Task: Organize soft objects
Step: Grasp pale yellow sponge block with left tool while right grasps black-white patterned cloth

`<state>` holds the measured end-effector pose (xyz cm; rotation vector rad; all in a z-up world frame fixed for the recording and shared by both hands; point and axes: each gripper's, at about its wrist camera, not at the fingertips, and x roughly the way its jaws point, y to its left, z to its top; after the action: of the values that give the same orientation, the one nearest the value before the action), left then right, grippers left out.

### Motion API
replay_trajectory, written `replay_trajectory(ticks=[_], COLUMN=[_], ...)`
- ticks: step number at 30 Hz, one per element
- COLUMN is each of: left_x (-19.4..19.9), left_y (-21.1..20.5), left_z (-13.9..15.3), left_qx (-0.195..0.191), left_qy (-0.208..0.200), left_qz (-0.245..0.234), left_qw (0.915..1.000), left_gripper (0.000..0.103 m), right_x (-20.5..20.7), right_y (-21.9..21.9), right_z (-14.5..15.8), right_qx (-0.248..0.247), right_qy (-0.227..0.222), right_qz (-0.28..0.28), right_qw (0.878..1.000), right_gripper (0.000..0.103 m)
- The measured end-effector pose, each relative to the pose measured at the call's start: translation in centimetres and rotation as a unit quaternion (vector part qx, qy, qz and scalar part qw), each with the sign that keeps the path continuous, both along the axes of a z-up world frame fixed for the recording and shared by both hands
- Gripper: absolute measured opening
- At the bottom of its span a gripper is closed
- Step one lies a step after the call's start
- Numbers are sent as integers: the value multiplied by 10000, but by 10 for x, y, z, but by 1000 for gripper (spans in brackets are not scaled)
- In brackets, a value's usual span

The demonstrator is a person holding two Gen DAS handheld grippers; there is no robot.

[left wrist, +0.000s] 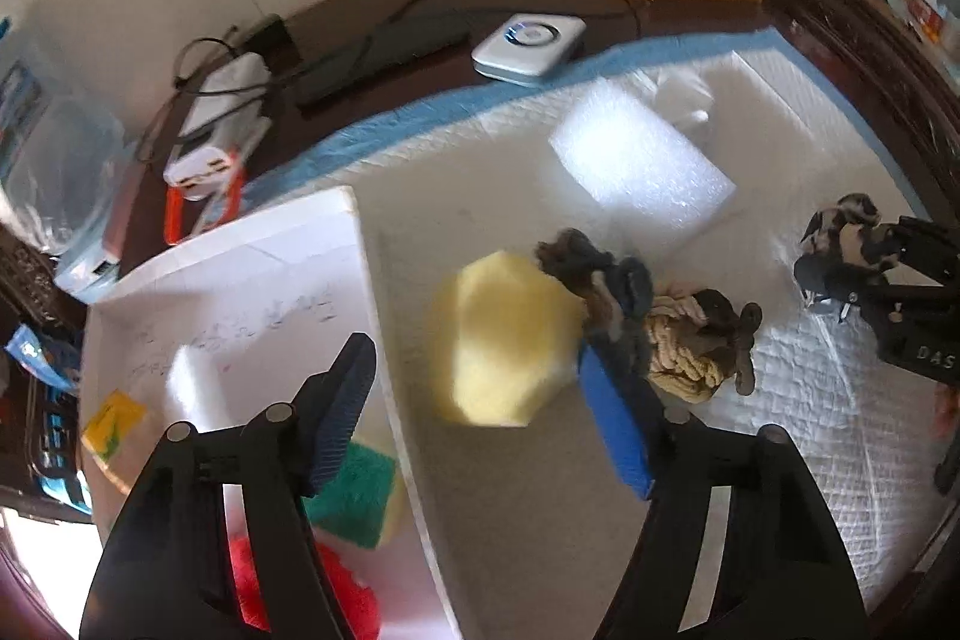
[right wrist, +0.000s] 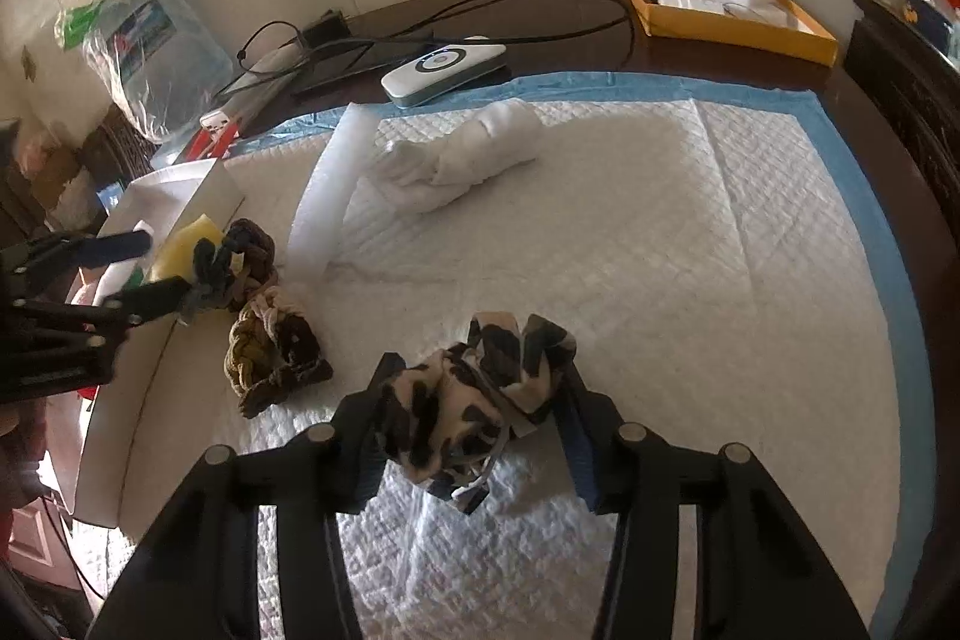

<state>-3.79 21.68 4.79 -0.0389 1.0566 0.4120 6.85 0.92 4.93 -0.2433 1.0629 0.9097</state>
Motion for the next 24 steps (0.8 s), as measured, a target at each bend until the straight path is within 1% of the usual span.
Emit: replay_trajectory(ticks=[1, 2, 3, 4, 5, 7, 9, 10, 11, 12, 14, 16, 18, 21, 22, 24], left_x=[4, 8, 11, 13, 16, 20, 21, 19, 17, 13, 9, 5, 1, -10, -12, -12], left_y=[0, 0, -1, -4, -7, -12, -24, -29, -33, -38, -46, -55, -57, -45, -41, -36], left_z=[-3, -7, -9, -11, -12, -18, -22, -21, -20, -17, -14, -9, -3, 10, 11, 9], left_qx=[-29, -89, -76, -18, -46, -344, -315, -415, -590, -861, -1130, -1133, -1154, -1126, -1113, -1086], left_qy=[68, 138, 171, 180, 202, 274, 283, 218, 137, 24, -77, -148, -299, -596, -627, -530], left_qz=[-38, -90, -123, -177, -258, -378, -469, -533, -551, -558, -640, -662, -573, -211, -122, 26], left_qw=[10000, 9998, 9998, 9997, 9995, 9983, 9980, 9975, 9966, 9947, 9915, 9912, 9912, 9916, 9917, 9927], left_gripper=[67, 57, 51, 49, 48, 48, 48, 47, 45, 45, 45, 45, 45, 46, 47, 57], right_x=[0, 0, 0, 1, 1, -1, -2, -3, -3, -4, -4, -5, -5, -6, -6, -7], right_y=[-2, -4, -7, -7, -8, -12, -15, -17, -19, -21, -26, -32, -37, -44, -46, -48], right_z=[1, 1, 2, 3, 4, 7, 10, 12, 13, 14, 17, 21, 25, 28, 29, 30], right_qx=[13, 35, 68, 87, 105, 160, 223, 262, 288, 323, 381, 430, 471, 519, 525, 536], right_qy=[10, 21, 40, 51, 57, 69, 92, 104, 112, 124, 125, 106, 77, 62, 58, 52], right_qz=[-14, -31, -49, -62, -76, -100, -119, -132, -144, -160, -206, -255, -310, -382, -404, -438], right_qw=[10000, 10000, 10000, 9999, 9999, 9998, 9996, 9995, 9994, 9993, 9990, 9987, 9984, 9979, 9978, 9976], right_gripper=[48, 48, 48, 48, 48, 48, 48, 48, 48, 48, 48, 48, 48, 48, 48, 48])
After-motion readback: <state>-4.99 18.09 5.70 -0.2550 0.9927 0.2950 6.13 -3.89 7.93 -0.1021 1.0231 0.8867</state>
